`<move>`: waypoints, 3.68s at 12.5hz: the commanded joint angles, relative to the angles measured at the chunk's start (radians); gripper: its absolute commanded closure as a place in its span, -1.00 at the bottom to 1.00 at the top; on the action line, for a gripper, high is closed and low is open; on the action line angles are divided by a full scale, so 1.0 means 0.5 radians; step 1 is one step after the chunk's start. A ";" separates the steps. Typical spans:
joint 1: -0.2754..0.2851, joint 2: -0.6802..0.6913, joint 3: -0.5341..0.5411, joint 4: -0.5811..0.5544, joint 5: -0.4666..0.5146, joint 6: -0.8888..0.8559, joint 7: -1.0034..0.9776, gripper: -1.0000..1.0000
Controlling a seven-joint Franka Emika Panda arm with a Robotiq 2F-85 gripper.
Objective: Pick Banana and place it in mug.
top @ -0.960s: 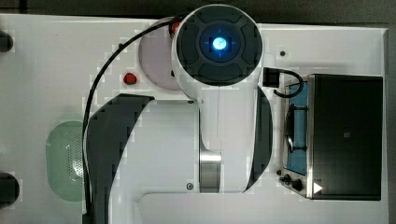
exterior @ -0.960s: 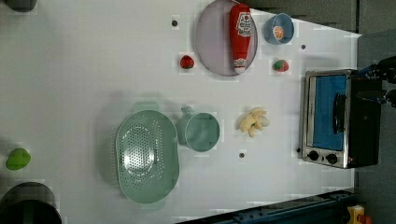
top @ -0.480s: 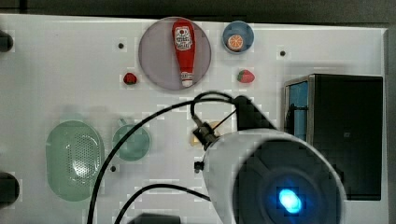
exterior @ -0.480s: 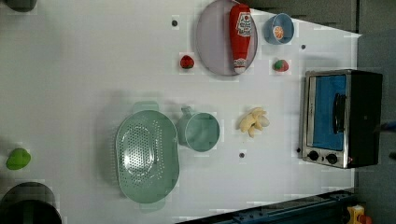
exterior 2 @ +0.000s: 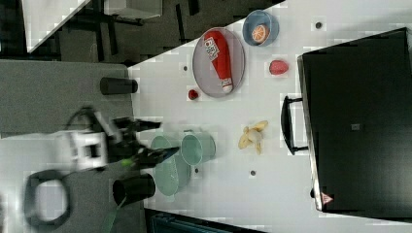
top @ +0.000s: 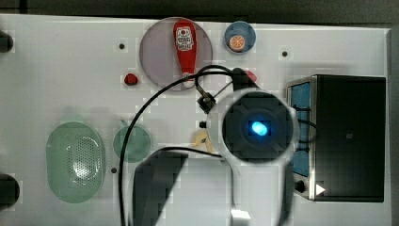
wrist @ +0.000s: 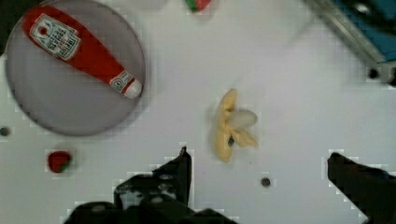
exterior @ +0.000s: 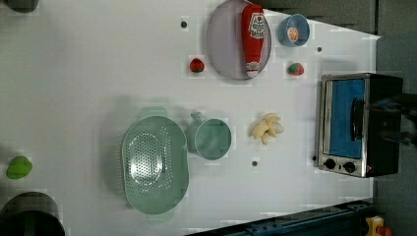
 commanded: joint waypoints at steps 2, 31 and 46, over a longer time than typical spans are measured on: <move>-0.004 0.238 0.038 -0.425 0.014 0.503 -0.075 -1.00; 0.009 -0.137 0.105 -0.452 0.016 0.358 -0.439 0.43; 0.144 0.280 0.983 -0.435 0.122 0.684 1.000 0.43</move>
